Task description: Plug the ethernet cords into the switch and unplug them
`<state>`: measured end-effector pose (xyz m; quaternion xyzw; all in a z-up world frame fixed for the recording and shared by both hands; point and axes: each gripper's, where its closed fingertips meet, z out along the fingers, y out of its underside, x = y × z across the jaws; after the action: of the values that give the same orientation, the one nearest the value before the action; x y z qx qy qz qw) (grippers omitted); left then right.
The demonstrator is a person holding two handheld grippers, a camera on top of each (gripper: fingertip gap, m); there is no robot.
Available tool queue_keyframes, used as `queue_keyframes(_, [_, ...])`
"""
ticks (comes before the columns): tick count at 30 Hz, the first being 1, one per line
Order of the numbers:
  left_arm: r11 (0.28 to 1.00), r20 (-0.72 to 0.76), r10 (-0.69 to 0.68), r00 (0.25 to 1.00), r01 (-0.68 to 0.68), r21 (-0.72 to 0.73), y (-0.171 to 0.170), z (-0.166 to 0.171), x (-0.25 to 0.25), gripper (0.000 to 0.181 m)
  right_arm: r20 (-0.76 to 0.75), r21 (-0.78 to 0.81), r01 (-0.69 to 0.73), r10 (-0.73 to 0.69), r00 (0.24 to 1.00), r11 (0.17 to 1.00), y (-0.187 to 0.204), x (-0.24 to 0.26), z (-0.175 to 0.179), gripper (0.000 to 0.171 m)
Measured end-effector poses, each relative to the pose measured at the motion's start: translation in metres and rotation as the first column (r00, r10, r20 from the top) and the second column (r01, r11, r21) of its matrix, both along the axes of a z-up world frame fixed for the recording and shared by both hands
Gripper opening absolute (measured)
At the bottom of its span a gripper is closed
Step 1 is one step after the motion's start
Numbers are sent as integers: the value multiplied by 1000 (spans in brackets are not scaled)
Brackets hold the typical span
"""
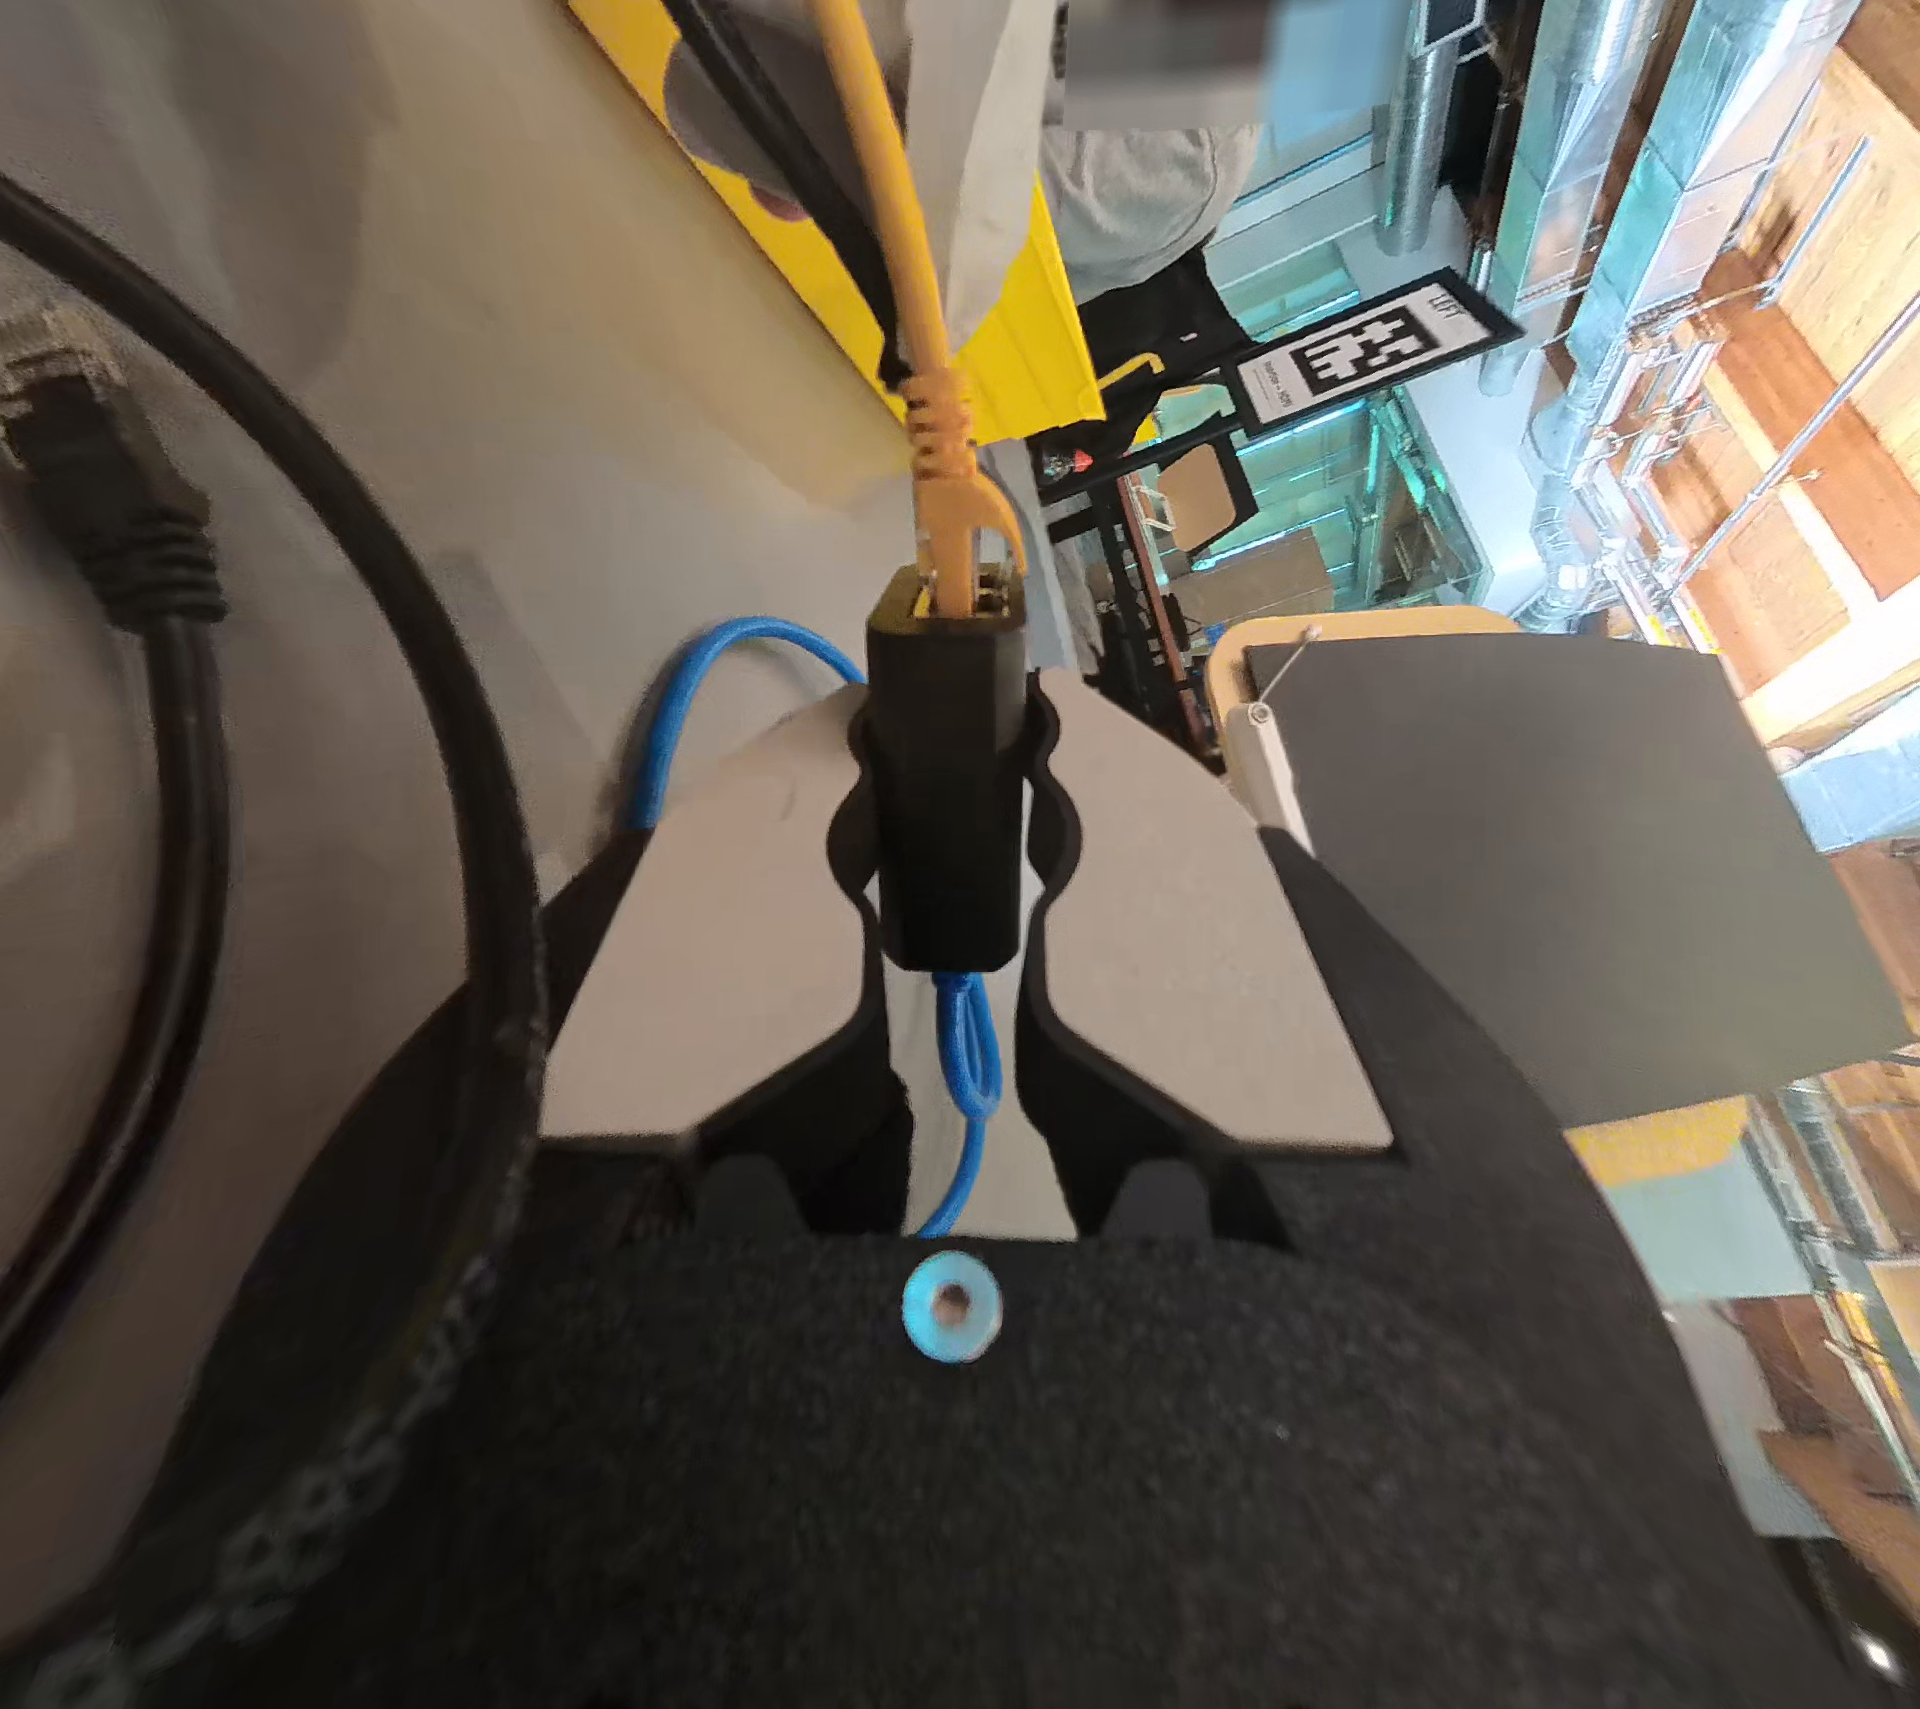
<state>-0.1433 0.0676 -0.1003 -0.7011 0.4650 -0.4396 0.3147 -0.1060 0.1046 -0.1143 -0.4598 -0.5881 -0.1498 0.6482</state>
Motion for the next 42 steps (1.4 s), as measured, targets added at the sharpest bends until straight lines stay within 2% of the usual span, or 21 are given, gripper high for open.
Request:
queue_keyframes(3, [997,103,63,993,-67,28,8,23,-13,0,-8,-51,42,-42,999,998,7,8,11,24])
queue_keyframes(5, [989,185,141,972,-147,15,19,39,-34,10,-34,-68,92,-95,995,993,17,20,35,24])
queue_keyframes(7, [968,221,239,946,-248,17,27,41,-59,14,-82,-73,162,-168,982,984,30,38,76,24])
queue_keyframes(10, [928,140,359,923,-369,48,31,12,-86,14,-162,-98,237,-251,954,966,55,67,152,24])
queue_keyframes(12, [929,74,365,928,-368,28,25,0,-89,13,-207,-114,269,-287,935,956,73,86,206,24])
queue_keyframes(14, [925,78,374,924,-378,39,24,1,-89,13,-267,-99,263,-281,922,960,86,102,262,24])
queue_keyframes(19, [937,-16,350,937,-350,-6,20,-21,-89,12,-298,-120,307,-329,896,944,103,138,379,24])
queue_keyframes(23, [939,-31,342,939,-343,-35,19,-27,-91,12,-273,-148,385,-411,870,911,118,175,446,24])
queue_keyframes(25, [940,-22,339,941,-339,-46,18,-26,-91,12,-266,-207,413,-457,849,887,124,195,463,24])
queue_keyframes(29, [941,-29,332,943,-333,-63,16,-28,-91,12,-219,-348,451,-539,814,822,134,236,453,24])
queue_keyframes(32, [945,-43,314,948,-317,-79,14,-32,-89,12,-169,-477,461,-593,787,748,144,268,412,24])
queue_keyframes(34, [948,-56,301,952,-305,-85,12,-35,-87,11,-120,-578,458,-626,771,676,153,291,371,24])
queue_keyframes(37, [952,-67,292,954,-296,-77,10,-36,-85,11,-29,-742,398,-618,785,539,160,316,292,24])
queue_keyframes(39, [952,-76,295,953,-299,-61,10,-37,-85,11,31,-782,407,-623,782,472,167,336,237,24])
queue_keyframes(42, [952,-91,295,951,-301,-56,11,-39,-85,11,122,-783,448,-601,790,431,174,357,152,24])
